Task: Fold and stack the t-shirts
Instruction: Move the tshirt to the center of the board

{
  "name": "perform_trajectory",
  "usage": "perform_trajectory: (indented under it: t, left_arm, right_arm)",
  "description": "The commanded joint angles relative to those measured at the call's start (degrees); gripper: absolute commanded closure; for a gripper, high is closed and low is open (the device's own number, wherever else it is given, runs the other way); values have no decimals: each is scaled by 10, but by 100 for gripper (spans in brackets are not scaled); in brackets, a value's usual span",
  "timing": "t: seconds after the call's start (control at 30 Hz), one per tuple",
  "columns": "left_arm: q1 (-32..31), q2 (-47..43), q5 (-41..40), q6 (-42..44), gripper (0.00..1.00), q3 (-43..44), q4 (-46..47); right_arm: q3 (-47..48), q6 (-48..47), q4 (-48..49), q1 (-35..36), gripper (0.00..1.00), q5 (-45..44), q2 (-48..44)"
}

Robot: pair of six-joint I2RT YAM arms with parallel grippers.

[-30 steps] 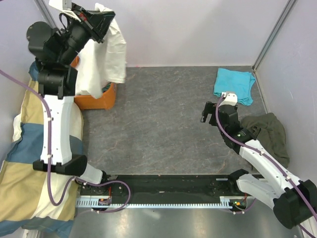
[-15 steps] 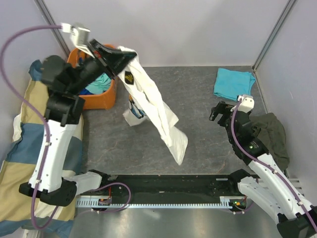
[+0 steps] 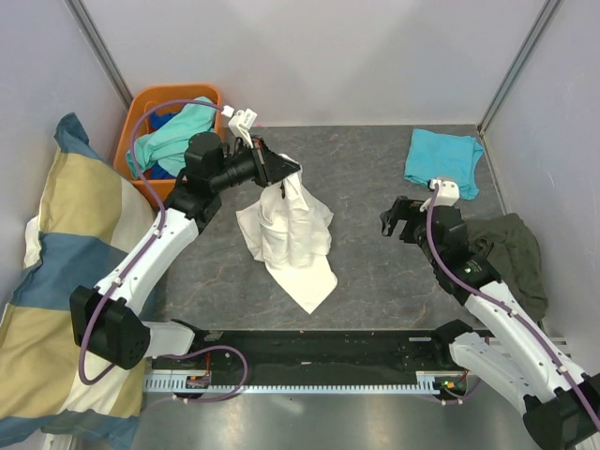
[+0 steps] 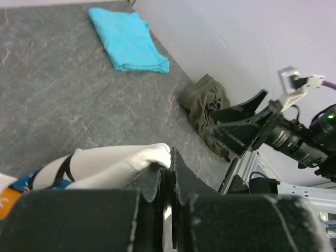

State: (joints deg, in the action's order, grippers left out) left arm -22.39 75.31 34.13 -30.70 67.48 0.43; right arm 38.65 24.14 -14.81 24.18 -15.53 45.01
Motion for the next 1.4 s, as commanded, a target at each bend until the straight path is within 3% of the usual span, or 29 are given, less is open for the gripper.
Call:
perform_trajectory:
  t: [0.0, 0.2, 0.57, 0.9, 1.07, 1.37]
  left_arm:
    - [-3, -13, 1, -9, 98, 22, 65]
    - [-4, 2, -5, -7, 98, 20, 64]
    - [-3, 41, -16, 0, 98, 34, 67]
    - [-1, 35, -25, 18, 98, 48, 37]
    - [2, 28, -28, 21, 98, 49, 26]
    - [13, 16, -28, 21, 98, 43, 18]
  right_arm:
    - [13, -6, 37, 8, 2, 122, 21]
    - [17, -12, 51, 52, 2, 193, 60]
    - [39, -36, 105, 286, 2, 47, 150]
    - [-9, -65, 296, 294, 3, 2, 262]
    - [16, -66, 330, 295, 5, 25, 328]
    - [33, -62, 372, 294, 15, 42, 371]
